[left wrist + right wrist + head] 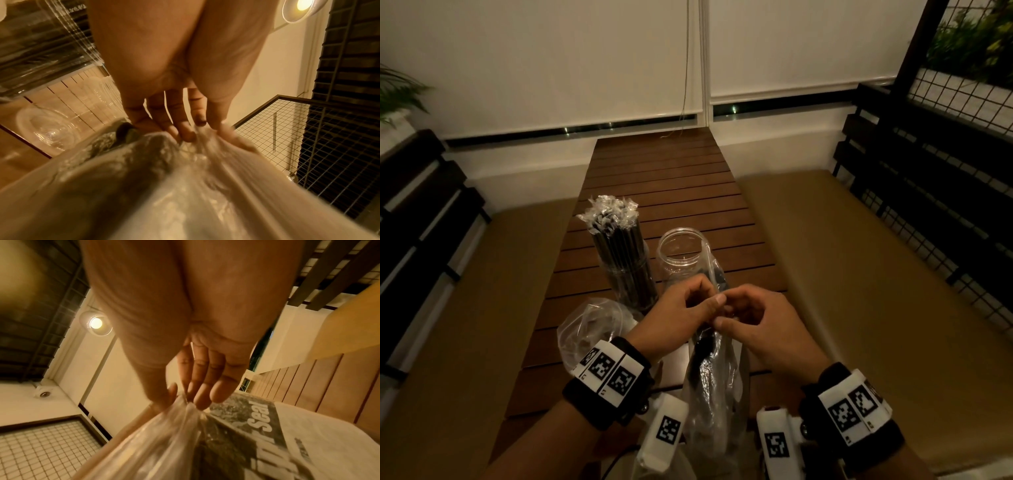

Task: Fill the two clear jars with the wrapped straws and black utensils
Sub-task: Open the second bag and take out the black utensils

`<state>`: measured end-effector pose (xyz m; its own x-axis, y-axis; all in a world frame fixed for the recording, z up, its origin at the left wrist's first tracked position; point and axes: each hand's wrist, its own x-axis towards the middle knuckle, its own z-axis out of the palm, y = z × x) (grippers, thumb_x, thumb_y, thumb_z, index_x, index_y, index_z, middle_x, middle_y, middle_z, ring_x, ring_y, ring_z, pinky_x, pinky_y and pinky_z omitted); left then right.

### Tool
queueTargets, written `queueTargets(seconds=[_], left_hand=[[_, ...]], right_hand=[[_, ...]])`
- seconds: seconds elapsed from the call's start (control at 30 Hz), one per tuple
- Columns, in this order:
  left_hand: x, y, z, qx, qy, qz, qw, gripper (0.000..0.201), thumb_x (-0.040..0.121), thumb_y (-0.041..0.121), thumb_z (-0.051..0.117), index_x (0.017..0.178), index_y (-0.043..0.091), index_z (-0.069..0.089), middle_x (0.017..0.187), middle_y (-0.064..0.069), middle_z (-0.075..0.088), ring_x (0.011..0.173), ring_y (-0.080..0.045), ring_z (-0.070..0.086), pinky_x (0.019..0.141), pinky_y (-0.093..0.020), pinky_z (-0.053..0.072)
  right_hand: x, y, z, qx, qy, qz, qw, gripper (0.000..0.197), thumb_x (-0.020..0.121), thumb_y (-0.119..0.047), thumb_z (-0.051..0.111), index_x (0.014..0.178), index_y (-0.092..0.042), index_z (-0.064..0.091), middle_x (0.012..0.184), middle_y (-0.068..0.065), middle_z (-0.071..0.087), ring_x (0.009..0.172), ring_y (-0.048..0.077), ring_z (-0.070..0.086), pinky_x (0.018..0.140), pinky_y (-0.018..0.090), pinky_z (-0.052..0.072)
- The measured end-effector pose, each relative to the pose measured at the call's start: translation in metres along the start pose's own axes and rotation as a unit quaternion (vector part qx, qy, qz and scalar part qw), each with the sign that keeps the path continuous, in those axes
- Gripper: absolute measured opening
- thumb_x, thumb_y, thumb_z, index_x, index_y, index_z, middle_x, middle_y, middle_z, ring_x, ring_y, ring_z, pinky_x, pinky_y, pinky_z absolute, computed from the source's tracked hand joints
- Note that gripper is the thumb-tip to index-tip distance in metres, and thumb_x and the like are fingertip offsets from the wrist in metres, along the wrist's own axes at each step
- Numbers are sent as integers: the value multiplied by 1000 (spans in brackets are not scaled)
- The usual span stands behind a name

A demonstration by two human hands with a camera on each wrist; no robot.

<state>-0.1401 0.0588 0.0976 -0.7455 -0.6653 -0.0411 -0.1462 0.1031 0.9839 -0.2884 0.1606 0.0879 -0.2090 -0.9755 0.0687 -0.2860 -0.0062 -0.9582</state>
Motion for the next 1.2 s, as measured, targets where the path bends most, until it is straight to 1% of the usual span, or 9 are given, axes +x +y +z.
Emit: queueTargets(seconds=[0.13, 0.27, 0.33, 0.5, 0.7, 0.87, 0.97, 1.1, 1.2], left_hand=[[0, -1, 0, 20, 3, 1, 1000, 8, 96, 14, 59, 90, 9, 60, 78, 1, 64, 73, -11, 61, 68, -25, 50], [-1, -1, -2, 39, 3, -2, 999, 10, 97, 10, 57, 91, 2, 59, 83, -12, 62, 76, -21, 59, 71, -33, 50], [-1, -1, -3, 50, 3, 0, 999, 12, 97, 8, 57, 90, -2, 58, 82, -13, 61, 75, -21, 58, 70, -33, 49], [-1, -3, -3, 59, 15, -6, 998, 12, 96, 8, 57, 86, 0, 57, 81, -11, 61, 74, -19, 59, 69, -29, 50], [0, -3, -3, 35, 20, -27, 999, 7, 94, 14, 62, 94, 6, 63, 82, -1, 68, 72, -7, 65, 68, -19, 51], [1, -1, -5, 49, 9, -31, 998, 12, 94, 12, 62, 93, 1, 64, 77, -1, 67, 68, -6, 63, 64, -19, 50], [2, 1, -5, 54, -1, -30, 998, 13, 95, 10, 60, 95, -3, 62, 77, -1, 65, 67, -5, 62, 64, -18, 50], [2, 1, -3, 53, 11, -23, 998, 9, 95, 6, 56, 90, -1, 61, 79, -6, 65, 70, -10, 62, 67, -22, 51], [2, 2, -1, 66, 18, -16, 998, 11, 95, 4, 55, 89, -4, 57, 78, -5, 64, 70, -10, 62, 68, -24, 52]], right_hand=[[3, 1, -2, 4, 13, -2, 1000, 20, 91, -15, 70, 107, -26, 73, 96, -5, 77, 91, 6, 74, 85, 32, 60], [2, 0, -3, 19, 8, 3, 1000, 19, 91, -13, 69, 106, -23, 75, 96, -6, 78, 92, 5, 74, 85, 28, 59], [3, 1, -3, 25, 8, 6, 1000, 19, 91, -13, 69, 105, -23, 75, 96, -6, 78, 92, 6, 74, 84, 28, 59], [4, 1, -5, 43, -2, 18, 999, 16, 91, -10, 69, 102, -20, 75, 92, -7, 78, 87, 4, 73, 72, 17, 54], [5, 3, -5, 59, 12, 27, 998, 15, 89, -11, 70, 101, -20, 73, 92, -2, 77, 87, 9, 73, 75, 22, 57], [8, 4, -5, 53, 22, 45, 997, 16, 87, -9, 73, 98, -18, 65, 87, 4, 76, 83, 12, 74, 82, 33, 60], [8, 3, -5, 52, 29, 45, 997, 16, 86, -8, 74, 96, -16, 62, 87, 7, 74, 82, 15, 73, 81, 33, 60], [8, 4, -4, 72, 48, 51, 995, 17, 86, -4, 72, 94, -14, 61, 87, 9, 72, 79, 16, 71, 79, 33, 60], [9, 5, -1, 68, 58, 51, 995, 18, 87, -3, 71, 94, -17, 61, 88, 7, 72, 85, 21, 71, 83, 41, 60]])
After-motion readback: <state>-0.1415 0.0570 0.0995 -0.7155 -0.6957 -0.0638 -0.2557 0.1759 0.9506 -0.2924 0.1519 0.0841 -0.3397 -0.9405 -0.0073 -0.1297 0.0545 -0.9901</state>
